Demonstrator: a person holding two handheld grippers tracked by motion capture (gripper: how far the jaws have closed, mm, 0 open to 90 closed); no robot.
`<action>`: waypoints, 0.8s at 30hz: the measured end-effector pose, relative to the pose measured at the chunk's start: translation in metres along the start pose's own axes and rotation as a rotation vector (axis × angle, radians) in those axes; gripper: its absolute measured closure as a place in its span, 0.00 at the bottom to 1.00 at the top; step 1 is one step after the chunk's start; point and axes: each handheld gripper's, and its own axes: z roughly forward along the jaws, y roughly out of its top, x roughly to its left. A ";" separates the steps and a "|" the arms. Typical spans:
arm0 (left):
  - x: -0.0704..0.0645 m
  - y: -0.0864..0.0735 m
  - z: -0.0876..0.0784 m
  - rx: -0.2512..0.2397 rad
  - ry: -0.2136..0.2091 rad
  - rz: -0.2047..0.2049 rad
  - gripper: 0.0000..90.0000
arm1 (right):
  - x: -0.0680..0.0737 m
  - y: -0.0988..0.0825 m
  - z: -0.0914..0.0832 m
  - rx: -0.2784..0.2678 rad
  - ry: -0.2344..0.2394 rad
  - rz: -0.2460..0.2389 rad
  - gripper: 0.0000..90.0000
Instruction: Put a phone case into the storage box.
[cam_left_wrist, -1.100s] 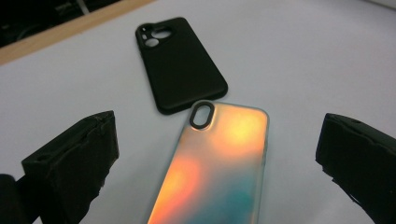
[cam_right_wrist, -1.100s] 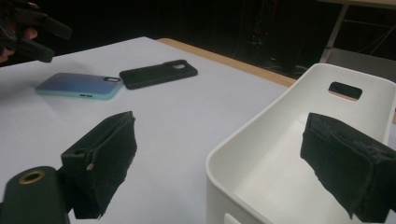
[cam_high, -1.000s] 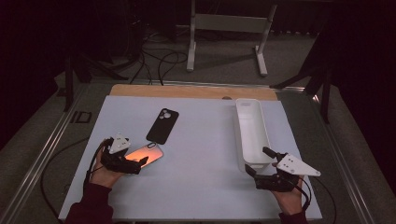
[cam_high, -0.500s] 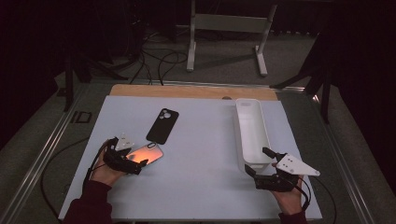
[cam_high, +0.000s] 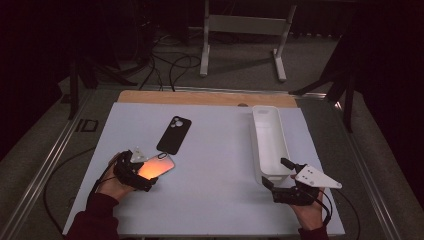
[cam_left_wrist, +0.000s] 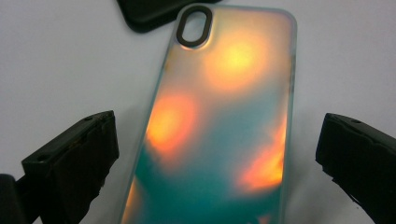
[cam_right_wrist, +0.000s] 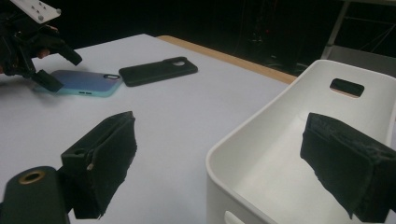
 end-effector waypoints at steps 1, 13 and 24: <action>0.000 0.000 0.001 0.005 -0.001 -0.003 0.00 | 0.000 0.000 0.000 0.000 0.000 -0.002 0.11; 0.002 -0.003 0.004 0.065 -0.060 -0.029 0.07 | 0.000 0.000 0.000 0.001 0.001 -0.001 0.11; 0.002 0.004 0.005 0.125 -0.077 -0.016 0.17 | 0.004 0.000 0.003 0.012 0.005 -0.010 0.11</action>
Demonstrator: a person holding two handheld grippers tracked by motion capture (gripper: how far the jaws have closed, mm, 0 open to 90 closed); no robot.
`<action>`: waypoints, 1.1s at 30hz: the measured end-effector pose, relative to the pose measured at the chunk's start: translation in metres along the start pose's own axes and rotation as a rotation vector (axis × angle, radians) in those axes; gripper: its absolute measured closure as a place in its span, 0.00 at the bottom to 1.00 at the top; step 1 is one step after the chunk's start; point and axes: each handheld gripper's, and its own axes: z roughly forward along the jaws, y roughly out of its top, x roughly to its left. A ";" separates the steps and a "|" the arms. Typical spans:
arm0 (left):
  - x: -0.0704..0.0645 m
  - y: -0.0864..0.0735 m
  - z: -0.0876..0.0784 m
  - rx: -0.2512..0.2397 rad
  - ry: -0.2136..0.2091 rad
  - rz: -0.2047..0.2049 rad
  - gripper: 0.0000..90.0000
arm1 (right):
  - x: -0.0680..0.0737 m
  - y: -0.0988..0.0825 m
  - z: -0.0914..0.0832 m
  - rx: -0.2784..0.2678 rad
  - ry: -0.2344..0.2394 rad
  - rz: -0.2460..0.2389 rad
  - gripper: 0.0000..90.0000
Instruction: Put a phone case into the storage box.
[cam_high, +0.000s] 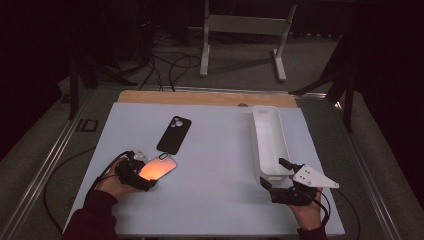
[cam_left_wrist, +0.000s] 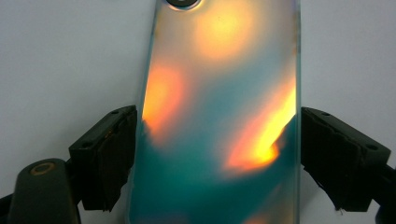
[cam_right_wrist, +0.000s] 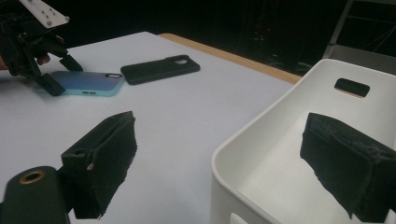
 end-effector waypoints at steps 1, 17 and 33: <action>-0.001 0.001 0.000 0.007 0.004 0.004 0.18 | 0.000 0.000 0.000 0.000 0.001 -0.002 0.11; -0.009 0.001 -0.012 -0.066 0.049 -0.013 0.19 | -0.002 0.004 -0.001 -0.009 -0.004 0.003 0.11; -0.018 0.006 -0.032 -0.157 0.087 0.012 0.19 | -0.007 0.014 0.004 -0.006 0.006 -0.004 0.11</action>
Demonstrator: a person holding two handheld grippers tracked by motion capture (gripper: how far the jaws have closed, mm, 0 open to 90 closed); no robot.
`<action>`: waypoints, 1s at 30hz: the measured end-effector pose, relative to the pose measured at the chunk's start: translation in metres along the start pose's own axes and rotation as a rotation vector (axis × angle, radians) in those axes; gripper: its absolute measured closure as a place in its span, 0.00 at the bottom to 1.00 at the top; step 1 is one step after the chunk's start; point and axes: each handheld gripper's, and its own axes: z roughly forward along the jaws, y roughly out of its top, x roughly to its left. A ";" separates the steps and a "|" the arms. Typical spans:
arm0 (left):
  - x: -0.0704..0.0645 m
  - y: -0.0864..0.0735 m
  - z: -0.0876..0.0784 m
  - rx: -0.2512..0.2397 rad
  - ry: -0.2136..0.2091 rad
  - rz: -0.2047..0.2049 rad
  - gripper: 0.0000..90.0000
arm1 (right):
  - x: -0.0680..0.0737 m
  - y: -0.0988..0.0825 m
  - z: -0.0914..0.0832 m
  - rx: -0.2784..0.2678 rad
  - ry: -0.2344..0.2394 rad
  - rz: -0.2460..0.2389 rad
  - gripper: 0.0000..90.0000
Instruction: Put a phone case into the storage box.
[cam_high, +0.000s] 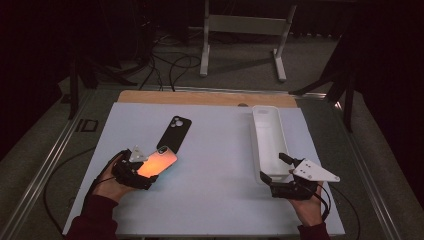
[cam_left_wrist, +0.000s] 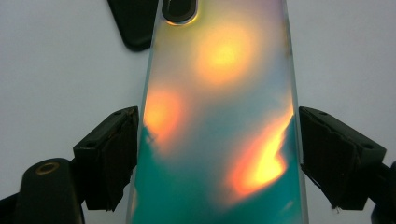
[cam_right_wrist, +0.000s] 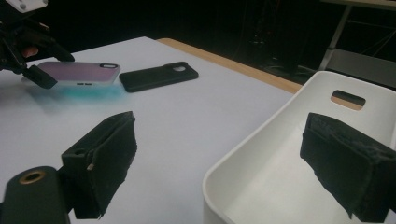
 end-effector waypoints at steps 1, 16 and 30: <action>-0.001 0.001 -0.001 -0.008 0.001 0.001 0.19 | -0.001 0.000 0.000 0.001 -0.001 -0.001 0.11; -0.013 0.022 -0.008 -0.075 0.015 0.054 0.19 | -0.005 0.010 0.011 0.014 0.024 0.029 0.11; -0.021 0.043 -0.011 -0.124 0.025 0.083 0.19 | -0.004 0.017 0.023 0.042 0.048 0.042 0.11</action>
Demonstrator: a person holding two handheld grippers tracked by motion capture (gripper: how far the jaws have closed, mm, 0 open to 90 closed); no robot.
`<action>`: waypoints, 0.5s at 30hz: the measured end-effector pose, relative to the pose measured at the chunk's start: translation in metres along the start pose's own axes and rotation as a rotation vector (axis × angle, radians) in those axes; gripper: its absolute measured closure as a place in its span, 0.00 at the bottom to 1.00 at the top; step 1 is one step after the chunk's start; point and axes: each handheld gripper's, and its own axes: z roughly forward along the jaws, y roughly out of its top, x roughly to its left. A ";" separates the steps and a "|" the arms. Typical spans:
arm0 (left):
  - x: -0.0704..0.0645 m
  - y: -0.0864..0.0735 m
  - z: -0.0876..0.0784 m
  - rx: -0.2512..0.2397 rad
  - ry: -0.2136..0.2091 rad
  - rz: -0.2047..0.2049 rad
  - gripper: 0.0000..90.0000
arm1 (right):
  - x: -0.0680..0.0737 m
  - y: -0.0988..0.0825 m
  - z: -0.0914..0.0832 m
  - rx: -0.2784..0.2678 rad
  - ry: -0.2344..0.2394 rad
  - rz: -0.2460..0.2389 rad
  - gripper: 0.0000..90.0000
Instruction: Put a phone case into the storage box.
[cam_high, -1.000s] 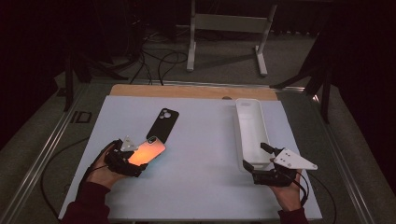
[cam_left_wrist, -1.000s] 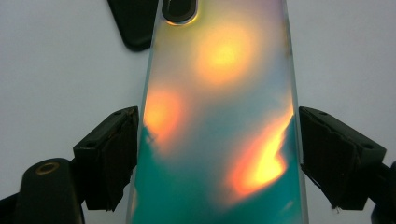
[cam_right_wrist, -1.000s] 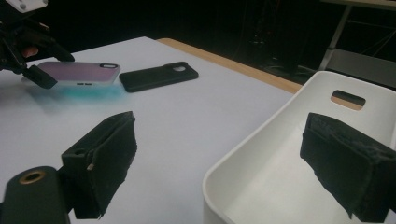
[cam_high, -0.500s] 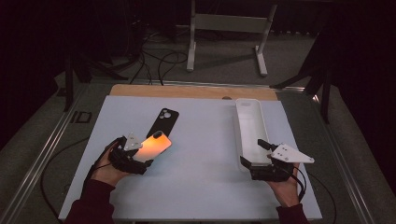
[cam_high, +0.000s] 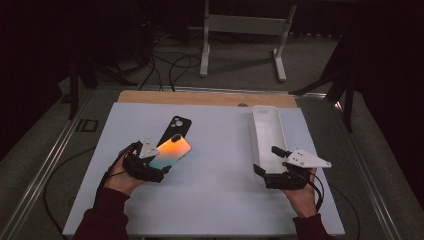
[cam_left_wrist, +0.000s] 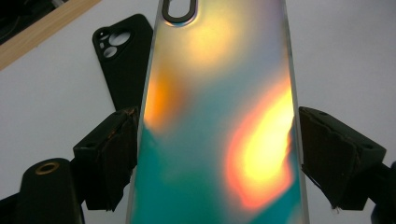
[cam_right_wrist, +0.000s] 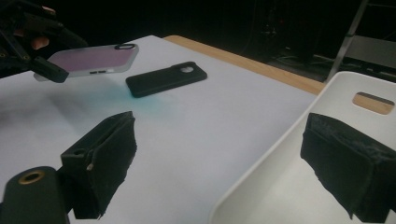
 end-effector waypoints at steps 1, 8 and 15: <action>-0.001 0.002 0.000 -0.004 -0.001 0.005 0.19 | 0.000 0.001 0.001 0.000 0.001 0.000 0.11; -0.005 0.014 0.000 -0.026 -0.015 0.025 0.19 | 0.002 0.004 0.006 0.010 0.011 0.003 0.11; -0.010 0.028 0.001 -0.061 -0.016 0.037 0.19 | 0.002 0.009 0.011 0.016 0.011 0.010 0.11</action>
